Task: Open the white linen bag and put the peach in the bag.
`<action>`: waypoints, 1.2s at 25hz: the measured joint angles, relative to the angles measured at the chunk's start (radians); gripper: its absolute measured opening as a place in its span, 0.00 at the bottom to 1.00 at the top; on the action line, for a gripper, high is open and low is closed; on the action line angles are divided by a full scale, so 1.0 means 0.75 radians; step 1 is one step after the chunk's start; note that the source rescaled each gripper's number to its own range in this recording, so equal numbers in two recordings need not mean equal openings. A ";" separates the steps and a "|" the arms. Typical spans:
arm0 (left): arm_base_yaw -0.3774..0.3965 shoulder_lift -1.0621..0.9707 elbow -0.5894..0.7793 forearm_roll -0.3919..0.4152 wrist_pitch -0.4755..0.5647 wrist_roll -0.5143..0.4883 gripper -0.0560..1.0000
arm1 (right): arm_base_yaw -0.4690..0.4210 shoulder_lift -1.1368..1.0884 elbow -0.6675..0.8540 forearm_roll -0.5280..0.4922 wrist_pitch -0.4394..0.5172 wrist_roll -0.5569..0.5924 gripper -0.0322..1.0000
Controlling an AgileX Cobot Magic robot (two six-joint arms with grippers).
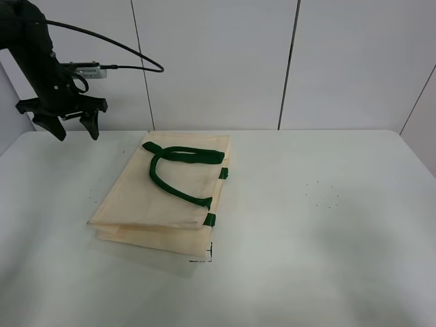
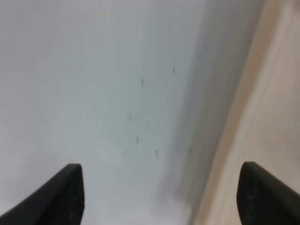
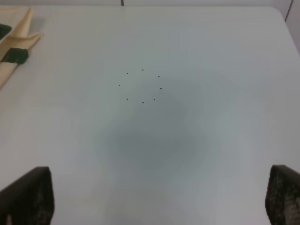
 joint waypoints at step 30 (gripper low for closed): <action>0.000 -2.055 1.854 -0.014 -0.159 0.097 1.00 | 0.000 0.000 0.000 0.000 0.000 0.000 1.00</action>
